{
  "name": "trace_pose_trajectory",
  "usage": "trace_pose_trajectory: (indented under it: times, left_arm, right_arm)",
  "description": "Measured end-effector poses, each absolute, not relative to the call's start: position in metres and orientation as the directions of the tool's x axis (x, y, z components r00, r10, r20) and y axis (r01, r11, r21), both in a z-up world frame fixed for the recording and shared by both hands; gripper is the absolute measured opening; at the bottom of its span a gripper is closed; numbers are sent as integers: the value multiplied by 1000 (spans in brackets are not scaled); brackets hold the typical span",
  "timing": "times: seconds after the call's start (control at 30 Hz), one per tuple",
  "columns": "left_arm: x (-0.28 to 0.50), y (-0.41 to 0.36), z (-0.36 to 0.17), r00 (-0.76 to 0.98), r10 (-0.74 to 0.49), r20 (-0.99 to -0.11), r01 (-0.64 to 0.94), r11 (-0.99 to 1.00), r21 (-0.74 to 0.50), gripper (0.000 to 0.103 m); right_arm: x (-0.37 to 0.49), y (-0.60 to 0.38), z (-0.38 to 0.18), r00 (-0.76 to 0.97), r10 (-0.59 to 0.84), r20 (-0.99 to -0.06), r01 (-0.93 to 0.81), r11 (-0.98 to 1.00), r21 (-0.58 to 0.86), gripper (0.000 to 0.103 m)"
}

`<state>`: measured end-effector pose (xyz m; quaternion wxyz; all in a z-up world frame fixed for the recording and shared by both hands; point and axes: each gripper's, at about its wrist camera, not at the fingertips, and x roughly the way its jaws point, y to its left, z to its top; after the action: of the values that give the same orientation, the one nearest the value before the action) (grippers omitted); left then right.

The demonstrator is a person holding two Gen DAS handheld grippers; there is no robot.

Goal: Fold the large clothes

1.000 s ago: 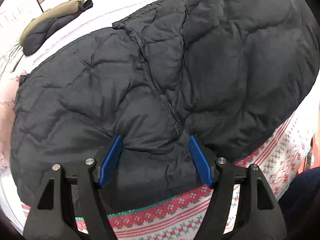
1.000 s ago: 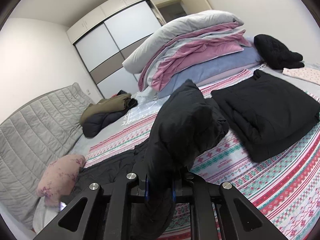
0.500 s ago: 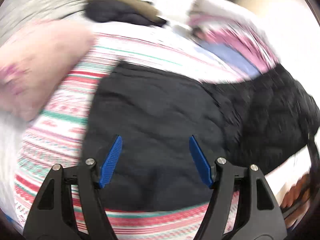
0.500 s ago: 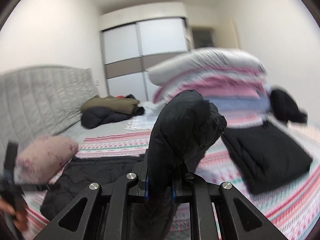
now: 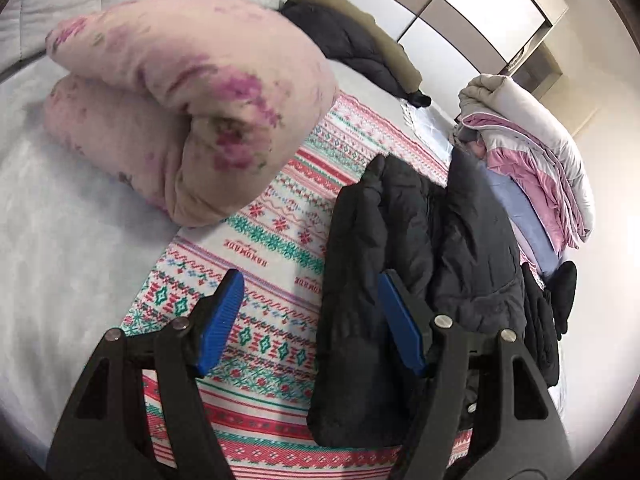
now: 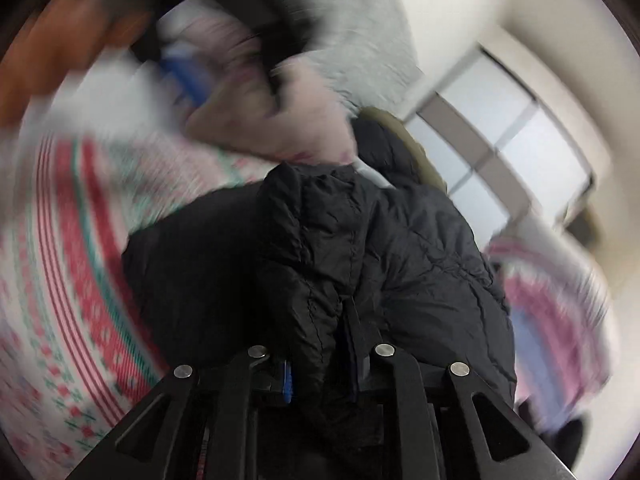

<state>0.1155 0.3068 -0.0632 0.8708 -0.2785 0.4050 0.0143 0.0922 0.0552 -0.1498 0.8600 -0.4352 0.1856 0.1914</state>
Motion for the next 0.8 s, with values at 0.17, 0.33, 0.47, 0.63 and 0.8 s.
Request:
trace_pose_trajectory:
  times: [0.17, 0.33, 0.47, 0.63, 0.8]
  left_arm:
    - [115, 293, -56, 673, -283, -683, -174, 837, -519, 70]
    - [129, 256, -56, 617, -398, -679, -80, 827, -557, 71]
    - [130, 237, -52, 614, -392, -685, -66, 839, -540, 71]
    - [135, 200, -48, 619, -298, -727, -34, 914, -404, 73]
    - [139, 178, -56, 602, -275, -749, -17, 934, -357, 69]
  right_arm:
    - [90, 35, -126, 739, 270, -617, -638, 574, -514, 46]
    - [92, -22, -66, 525, 540, -657, -767, 635, -91, 65]
    - [118, -83, -35, 552, 582, -597, -680, 729, 82, 71]
    - [179, -148, -62, 586, 432, -685, -344, 899, 273, 71]
    - [200, -148, -86, 524, 412, -746, -299, 908, 292, 70]
